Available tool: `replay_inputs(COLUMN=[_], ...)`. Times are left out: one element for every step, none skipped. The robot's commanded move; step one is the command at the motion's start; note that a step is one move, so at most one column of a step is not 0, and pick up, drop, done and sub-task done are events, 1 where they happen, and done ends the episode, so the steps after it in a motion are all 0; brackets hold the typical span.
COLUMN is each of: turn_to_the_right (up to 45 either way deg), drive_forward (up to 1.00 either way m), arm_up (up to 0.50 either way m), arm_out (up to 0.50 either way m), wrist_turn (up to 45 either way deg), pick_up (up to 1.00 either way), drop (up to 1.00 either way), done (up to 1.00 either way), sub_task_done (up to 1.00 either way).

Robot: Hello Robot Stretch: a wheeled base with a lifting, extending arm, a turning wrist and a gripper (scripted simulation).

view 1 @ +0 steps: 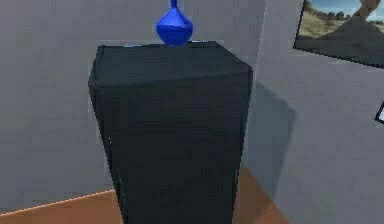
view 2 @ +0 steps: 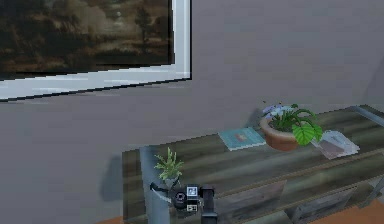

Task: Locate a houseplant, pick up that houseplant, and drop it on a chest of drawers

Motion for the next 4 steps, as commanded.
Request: replay_inputs(turn_to_the_right=[0.0,0.0,0.0,0.0], drive_forward=[0.00,0.00,0.00,0.00], arm_up=[0.10,0.30,0.00,0.00], arm_out=[0.00,0.00,0.00,0.00], wrist_turn=[0.0,0.0,-45.0,-45.0], pick_up=[0.00,0.00,0.00,0.00], drop=[0.00,0.00,0.00,0.00], done=[0.00,0.00,0.00,0.00], sub_task_done=[0.00,0.00,0.00,0.00])
